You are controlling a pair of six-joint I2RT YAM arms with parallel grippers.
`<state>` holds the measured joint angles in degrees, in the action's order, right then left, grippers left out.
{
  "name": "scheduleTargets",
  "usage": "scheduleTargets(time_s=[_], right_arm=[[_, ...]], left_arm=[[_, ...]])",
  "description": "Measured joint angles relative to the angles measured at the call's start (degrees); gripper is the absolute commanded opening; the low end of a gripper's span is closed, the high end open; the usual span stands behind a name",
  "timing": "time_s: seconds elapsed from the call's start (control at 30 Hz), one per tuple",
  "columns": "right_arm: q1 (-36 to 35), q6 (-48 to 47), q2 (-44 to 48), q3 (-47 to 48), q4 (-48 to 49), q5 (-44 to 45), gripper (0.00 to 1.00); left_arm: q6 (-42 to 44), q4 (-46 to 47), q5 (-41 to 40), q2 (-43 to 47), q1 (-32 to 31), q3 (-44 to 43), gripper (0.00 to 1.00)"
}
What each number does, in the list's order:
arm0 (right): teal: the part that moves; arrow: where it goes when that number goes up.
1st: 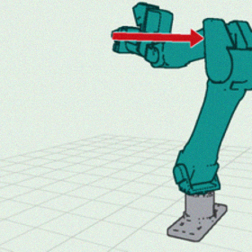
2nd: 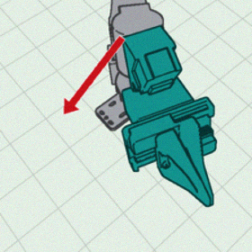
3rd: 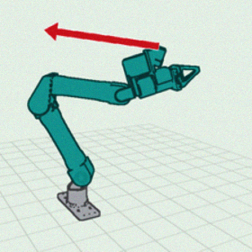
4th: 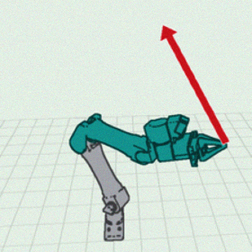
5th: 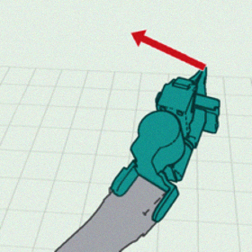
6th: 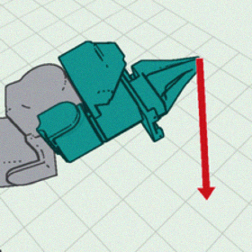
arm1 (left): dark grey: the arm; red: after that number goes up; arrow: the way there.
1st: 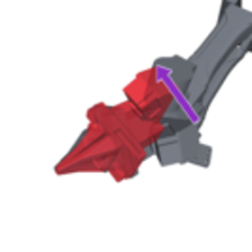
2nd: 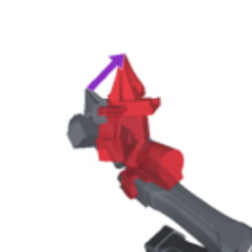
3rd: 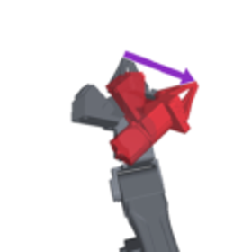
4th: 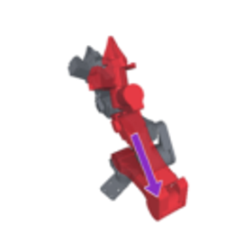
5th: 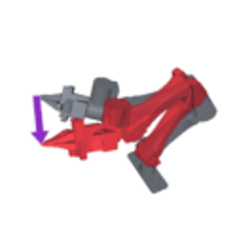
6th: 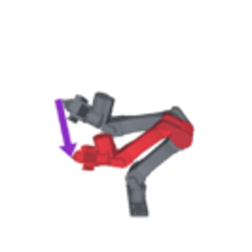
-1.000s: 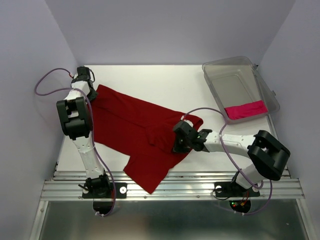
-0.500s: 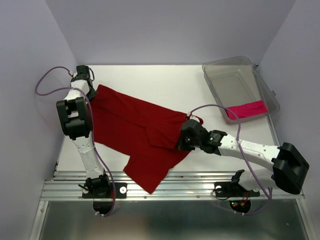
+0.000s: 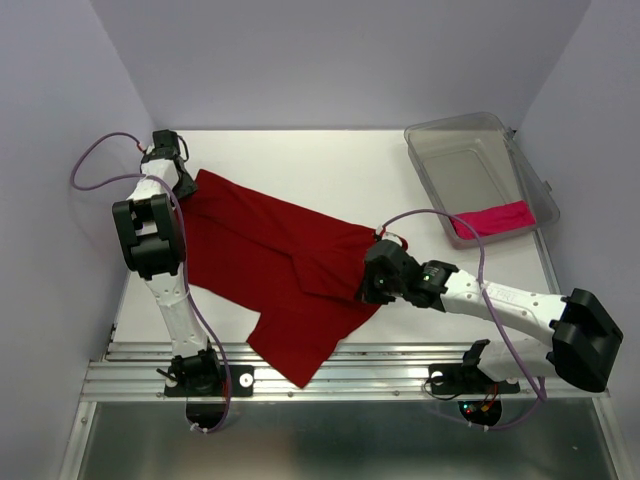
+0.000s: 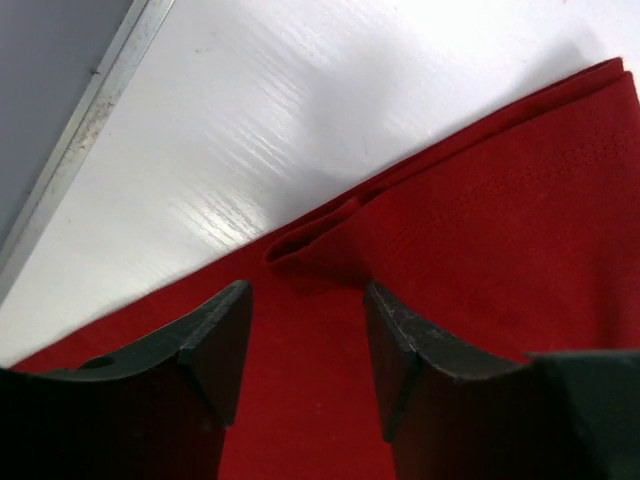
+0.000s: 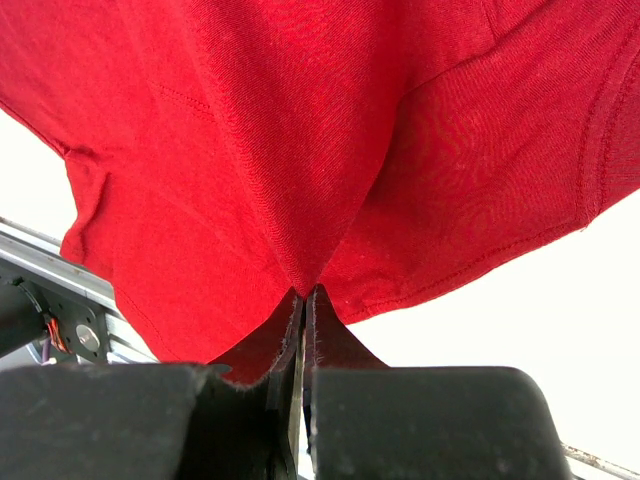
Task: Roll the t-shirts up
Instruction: Fold the T-shirt at the center of the board.
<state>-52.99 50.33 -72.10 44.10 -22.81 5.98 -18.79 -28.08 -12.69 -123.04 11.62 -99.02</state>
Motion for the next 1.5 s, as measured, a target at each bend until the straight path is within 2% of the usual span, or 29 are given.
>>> scheduleTargets(time_s=[0.4, 0.47, 0.57, 0.7, 0.73, 0.8, 1.1, 1.5], right_arm=[[0.00, 0.00, -0.28, 0.00, 0.09, -0.07, 0.01], [0.00, 0.00, -0.72, 0.00, 0.07, -0.09, 0.01], [0.00, 0.00, -1.03, 0.00, 0.09, -0.22, 0.01], [0.00, 0.00, -1.09, 0.00, 0.09, -0.24, 0.01], [0.00, 0.00, -1.09, 0.00, 0.07, -0.22, 0.01], [0.00, 0.00, -1.09, 0.00, 0.07, -0.22, 0.01], [0.00, -1.29, -0.63, 0.02, -1.01, 0.04, 0.01], [0.00, -2.12, 5.55, 0.07, -5.53, 2.08, 0.01]], left_arm=[[-0.15, 2.75, 0.87, -0.42, 0.00, 0.26, 0.62], [-0.13, 3.13, 0.96, -1.55, 0.00, -0.11, 0.59], [-0.13, 3.19, 1.11, -3.21, -0.04, -0.13, 0.48], [0.22, 3.41, 1.20, -3.85, -0.22, -0.15, 0.23], [0.26, 3.30, 1.11, -3.85, -0.31, -0.42, 0.10], [0.35, 3.30, 1.05, -3.85, -0.44, -0.48, 0.01], [0.31, 1.16, 0.59, -3.85, -0.66, -3.50, 0.00], [0.31, -1.97, 0.09, -3.85, -0.66, -5.51, 0.00]])
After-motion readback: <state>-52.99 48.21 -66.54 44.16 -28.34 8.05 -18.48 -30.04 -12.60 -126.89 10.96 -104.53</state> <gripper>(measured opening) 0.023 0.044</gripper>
